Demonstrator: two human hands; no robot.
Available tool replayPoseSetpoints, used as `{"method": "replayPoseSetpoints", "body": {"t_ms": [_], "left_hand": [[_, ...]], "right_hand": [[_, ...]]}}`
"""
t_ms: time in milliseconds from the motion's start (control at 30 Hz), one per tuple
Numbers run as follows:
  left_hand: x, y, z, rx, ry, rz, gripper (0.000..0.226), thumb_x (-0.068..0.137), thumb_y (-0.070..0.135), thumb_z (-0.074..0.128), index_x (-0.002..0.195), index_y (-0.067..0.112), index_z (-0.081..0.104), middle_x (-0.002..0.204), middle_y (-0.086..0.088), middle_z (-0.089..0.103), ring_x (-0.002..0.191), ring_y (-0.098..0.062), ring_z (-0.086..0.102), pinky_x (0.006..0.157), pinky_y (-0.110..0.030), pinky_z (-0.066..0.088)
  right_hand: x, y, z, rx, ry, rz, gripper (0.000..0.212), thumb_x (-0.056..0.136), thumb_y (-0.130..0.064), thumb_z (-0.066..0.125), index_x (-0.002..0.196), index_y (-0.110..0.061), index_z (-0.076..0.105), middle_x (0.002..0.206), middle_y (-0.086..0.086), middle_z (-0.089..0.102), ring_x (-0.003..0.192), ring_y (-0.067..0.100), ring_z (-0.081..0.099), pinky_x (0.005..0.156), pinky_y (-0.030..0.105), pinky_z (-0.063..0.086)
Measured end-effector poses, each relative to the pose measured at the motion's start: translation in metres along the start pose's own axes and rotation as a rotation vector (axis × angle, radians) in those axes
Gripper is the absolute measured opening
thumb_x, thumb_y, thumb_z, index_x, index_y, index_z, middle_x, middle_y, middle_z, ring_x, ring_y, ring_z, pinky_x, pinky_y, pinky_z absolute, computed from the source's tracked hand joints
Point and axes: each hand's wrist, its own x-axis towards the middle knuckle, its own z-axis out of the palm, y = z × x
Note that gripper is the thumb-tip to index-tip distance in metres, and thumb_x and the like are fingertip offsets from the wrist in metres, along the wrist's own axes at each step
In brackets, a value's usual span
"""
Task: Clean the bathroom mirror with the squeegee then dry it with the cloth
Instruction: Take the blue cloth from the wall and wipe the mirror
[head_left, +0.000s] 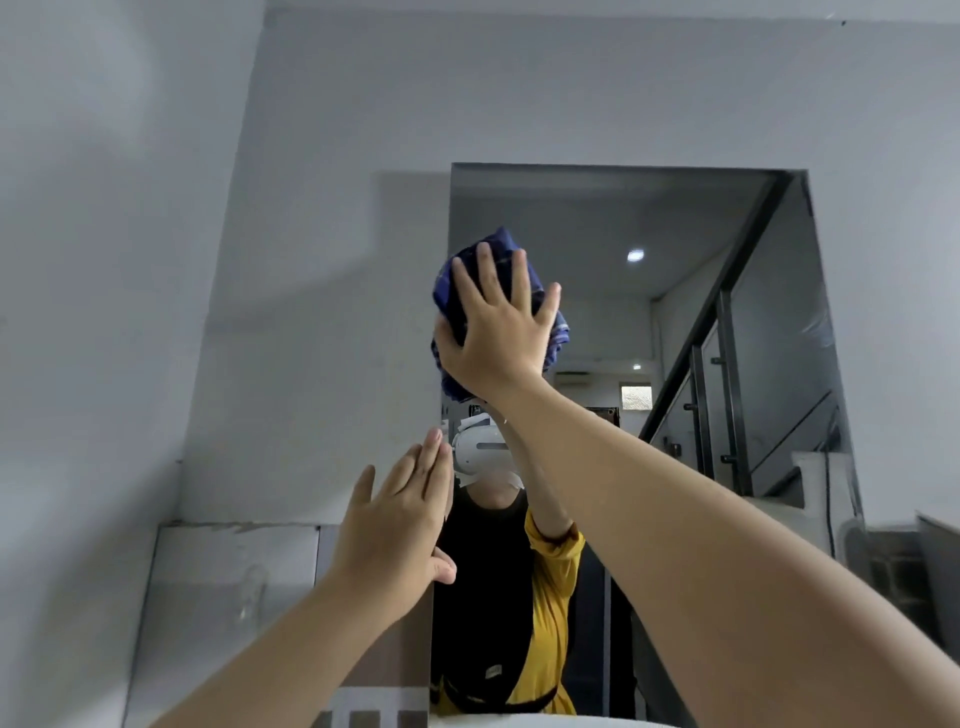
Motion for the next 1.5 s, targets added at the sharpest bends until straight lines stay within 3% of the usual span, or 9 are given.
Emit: {"method": "replayPoseSetpoints", "body": {"t_ms": [200, 367, 567, 667, 733, 833, 933, 1200, 1500], "left_hand": [[0.000, -0.001, 0.004, 0.027, -0.005, -0.009, 0.136, 0.013, 0.062, 0.082, 0.129, 0.000, 0.050, 0.137, -0.014, 0.049, 0.116, -0.027, 0.057, 0.078, -0.050, 0.052], [-0.001, 0.000, 0.005, 0.041, 0.005, -0.015, 0.134, 0.016, 0.059, 0.085, 0.131, 0.000, 0.047, 0.139, -0.015, 0.046, 0.118, -0.029, 0.055, 0.079, -0.052, 0.052], [-0.001, 0.002, 0.006, 0.027, 0.029, -0.017, 0.137, 0.024, 0.058, 0.085, 0.139, 0.003, 0.035, 0.145, -0.013, 0.038, 0.122, -0.030, 0.050, 0.078, -0.053, 0.053], [-0.001, 0.005, 0.007, -0.001, 0.074, -0.038, 0.133, 0.032, 0.040, 0.091, 0.142, 0.006, 0.024, 0.148, -0.009, 0.031, 0.126, -0.025, 0.038, 0.081, -0.053, 0.051], [-0.001, 0.009, 0.006, -0.011, 0.094, -0.057, 0.131, 0.029, 0.034, 0.092, 0.140, 0.003, 0.030, 0.147, -0.011, 0.035, 0.124, -0.024, 0.036, 0.081, -0.053, 0.049], [-0.001, 0.015, 0.000, 0.027, 0.052, -0.082, 0.133, 0.017, 0.040, 0.092, 0.133, -0.003, 0.043, 0.140, -0.017, 0.043, 0.120, -0.032, 0.049, 0.076, -0.055, 0.050], [-0.001, 0.017, -0.003, 0.063, -0.002, -0.099, 0.137, 0.015, 0.046, 0.090, 0.133, -0.004, 0.042, 0.143, -0.016, 0.039, 0.114, -0.035, 0.056, 0.071, -0.056, 0.052], [0.000, 0.022, -0.005, 0.099, -0.037, -0.124, 0.138, 0.016, 0.048, 0.089, 0.134, -0.004, 0.040, 0.145, -0.015, 0.036, 0.113, -0.034, 0.056, 0.069, -0.053, 0.052], [-0.002, 0.019, -0.005, 0.055, -0.005, -0.080, 0.136, 0.018, 0.045, 0.091, 0.134, -0.004, 0.040, 0.143, -0.017, 0.038, 0.107, -0.037, 0.060, 0.066, -0.050, 0.053]], "right_hand": [[-0.011, 0.018, 0.001, -0.047, -0.001, -0.290, 0.057, 0.084, -0.050, 0.047, 0.138, -0.033, 0.045, 0.152, -0.005, 0.037, 0.143, 0.031, 0.023, 0.107, 0.062, 0.015], [-0.022, 0.069, -0.010, -0.109, 0.033, -0.316, 0.056, 0.084, -0.052, 0.048, 0.137, -0.035, 0.046, 0.150, -0.008, 0.039, 0.142, 0.028, 0.028, 0.105, 0.059, 0.020], [-0.034, 0.150, -0.037, -0.159, 0.038, -0.158, 0.059, 0.086, -0.055, 0.041, 0.142, -0.038, 0.037, 0.154, -0.010, 0.031, 0.145, 0.025, 0.019, 0.109, 0.059, 0.016], [-0.043, 0.190, -0.048, -0.161, 0.068, -0.048, 0.058, 0.089, -0.054, 0.042, 0.144, -0.039, 0.033, 0.155, -0.009, 0.029, 0.146, 0.024, 0.017, 0.111, 0.059, 0.014], [-0.049, 0.215, -0.054, -0.148, 0.073, 0.007, 0.058, 0.090, -0.053, 0.044, 0.145, -0.040, 0.031, 0.156, -0.009, 0.027, 0.147, 0.024, 0.014, 0.111, 0.060, 0.013], [-0.060, 0.247, -0.063, -0.141, 0.082, 0.077, 0.059, 0.090, -0.053, 0.042, 0.145, -0.039, 0.030, 0.157, -0.007, 0.026, 0.147, 0.026, 0.014, 0.111, 0.060, 0.015], [-0.072, 0.267, -0.069, -0.135, 0.095, 0.159, 0.060, 0.089, -0.053, 0.038, 0.146, -0.038, 0.028, 0.158, -0.005, 0.024, 0.146, 0.028, 0.014, 0.109, 0.058, 0.017], [-0.104, 0.262, -0.061, -0.014, 0.158, 0.467, 0.063, 0.090, -0.047, 0.040, 0.148, -0.028, 0.026, 0.158, 0.004, 0.023, 0.143, 0.038, 0.019, 0.109, 0.055, 0.026], [-0.113, 0.199, -0.046, -0.078, 0.096, 0.480, 0.063, 0.092, -0.048, 0.035, 0.149, -0.022, 0.026, 0.158, 0.008, 0.023, 0.143, 0.041, 0.016, 0.109, 0.061, 0.021]]}}
